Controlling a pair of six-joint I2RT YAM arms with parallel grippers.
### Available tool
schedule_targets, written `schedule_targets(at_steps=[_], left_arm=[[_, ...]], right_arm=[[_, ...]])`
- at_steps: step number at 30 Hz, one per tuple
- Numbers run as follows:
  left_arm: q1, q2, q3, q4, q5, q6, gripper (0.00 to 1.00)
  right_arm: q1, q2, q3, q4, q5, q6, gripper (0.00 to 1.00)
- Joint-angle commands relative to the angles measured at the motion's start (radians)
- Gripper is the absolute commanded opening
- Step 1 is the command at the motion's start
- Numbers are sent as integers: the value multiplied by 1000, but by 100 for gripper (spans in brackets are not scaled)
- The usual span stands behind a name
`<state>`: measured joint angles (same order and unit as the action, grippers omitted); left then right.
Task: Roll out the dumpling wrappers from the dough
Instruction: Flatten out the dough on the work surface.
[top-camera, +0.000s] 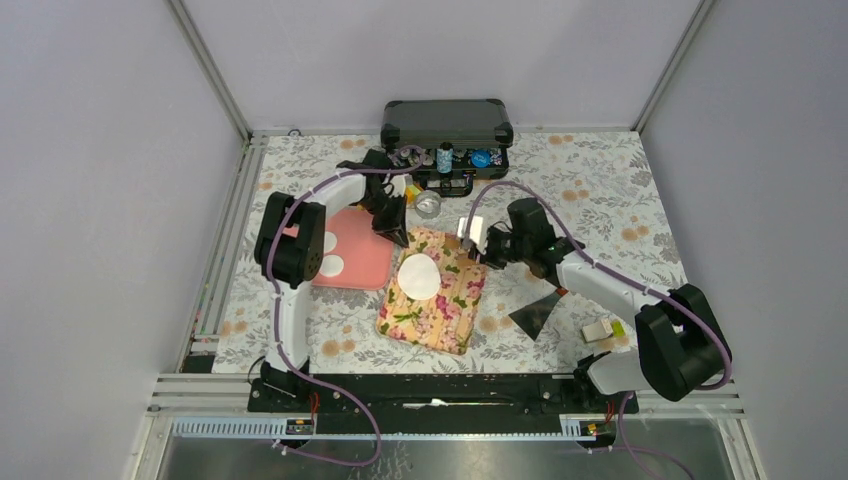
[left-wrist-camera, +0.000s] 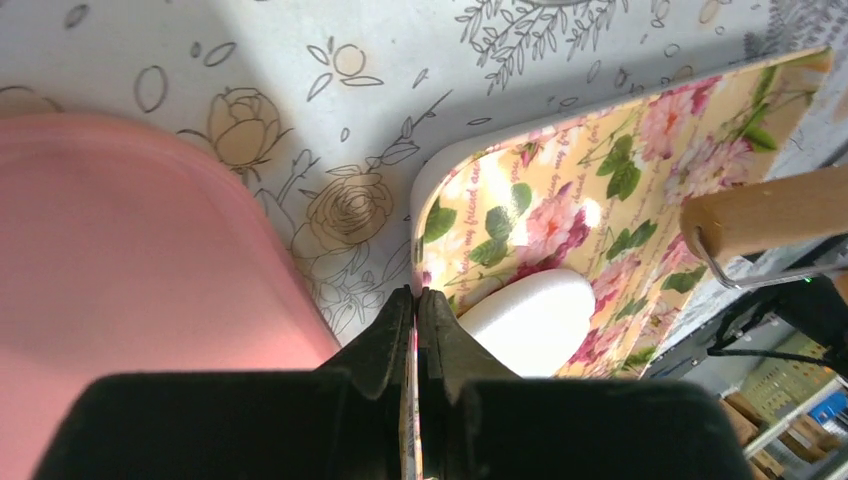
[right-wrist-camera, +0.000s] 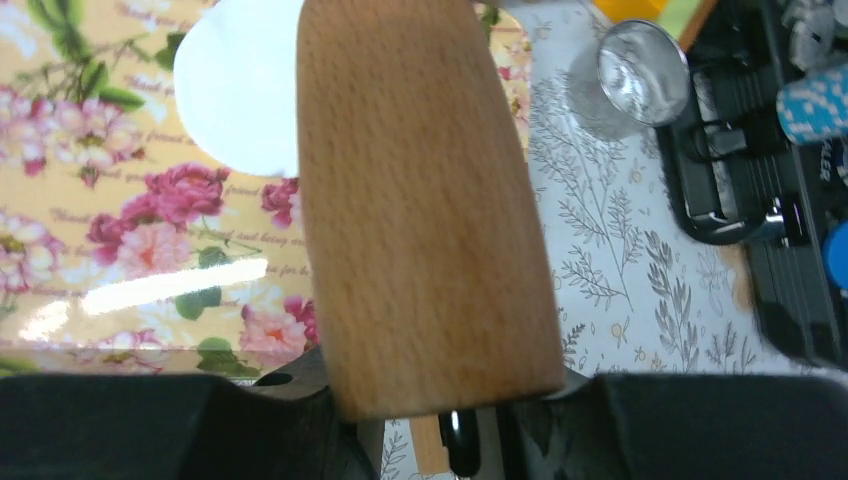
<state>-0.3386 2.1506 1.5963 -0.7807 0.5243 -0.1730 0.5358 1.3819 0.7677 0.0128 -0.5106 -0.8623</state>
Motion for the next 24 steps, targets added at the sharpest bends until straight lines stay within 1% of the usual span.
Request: schedule_targets(at_steps=[1, 4, 7, 9, 11, 13, 15, 17, 21, 24], left_arm=[[-21, -16, 135, -143, -154, -12, 0], [-39, -33, 177, -182, -232, -30, 0], [-56, -38, 201, -219, -280, -52, 0], [-69, -54, 199, -222, -317, -64, 0], [-77, -86, 191, -215, -343, -79, 0], [-81, -119, 174, -195, -351, -99, 0], [-90, -154, 154, -178, -364, -116, 0], [-103, -185, 146, -168, -367, -120, 0], [-114, -196, 144, -163, -365, -112, 0], [-114, -176, 122, -150, -350, -106, 0]], right_arm=[[-22, -48, 60, 180, -95, 300, 0], [-21, -28, 61, 345, -190, 617, 0], [-15, 34, 51, 526, -262, 923, 0], [-8, 74, 41, 634, -280, 1070, 0], [8, 114, 35, 705, -289, 1171, 0], [36, 130, 44, 692, -261, 1191, 0], [65, 142, 66, 617, -199, 1170, 0], [80, 158, 74, 593, -200, 1181, 0], [89, 179, 31, 714, -233, 1223, 0], [82, 217, 19, 797, -256, 1170, 0]])
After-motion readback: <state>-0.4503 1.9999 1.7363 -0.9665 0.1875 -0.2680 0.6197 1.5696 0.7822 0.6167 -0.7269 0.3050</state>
